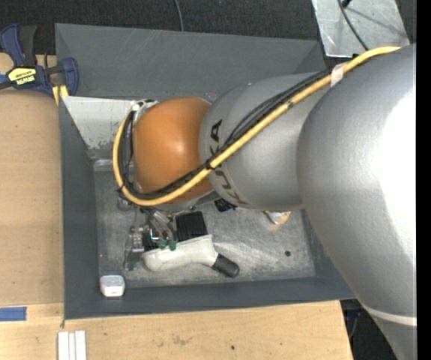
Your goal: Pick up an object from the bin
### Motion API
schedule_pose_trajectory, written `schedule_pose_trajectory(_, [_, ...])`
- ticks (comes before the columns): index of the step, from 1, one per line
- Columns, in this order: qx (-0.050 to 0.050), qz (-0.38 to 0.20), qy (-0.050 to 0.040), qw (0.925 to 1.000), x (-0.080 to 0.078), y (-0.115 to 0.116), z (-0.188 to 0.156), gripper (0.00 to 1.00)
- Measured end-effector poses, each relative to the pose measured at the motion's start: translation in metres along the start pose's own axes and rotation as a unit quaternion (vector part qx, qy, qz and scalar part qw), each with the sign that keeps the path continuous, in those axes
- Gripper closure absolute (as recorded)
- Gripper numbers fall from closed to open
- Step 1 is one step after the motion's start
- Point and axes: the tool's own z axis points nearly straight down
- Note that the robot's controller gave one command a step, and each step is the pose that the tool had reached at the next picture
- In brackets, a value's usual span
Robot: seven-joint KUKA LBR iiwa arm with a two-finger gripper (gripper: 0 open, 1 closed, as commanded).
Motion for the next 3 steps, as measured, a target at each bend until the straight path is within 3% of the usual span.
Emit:
schedule_pose_trajectory(1, [-0.001, 0.002, -0.0038, 1.0000, -0.002, -0.001, -0.005, 0.00])
schedule_pose_trajectory(2, [-0.003, -0.039, -0.0014, 0.9992, -0.022, -0.080, 0.044, 0.00])
schedule_pose_trajectory(3, [0.000, -0.048, -0.0030, 0.9989, -0.028, -0.103, 0.043, 0.00])
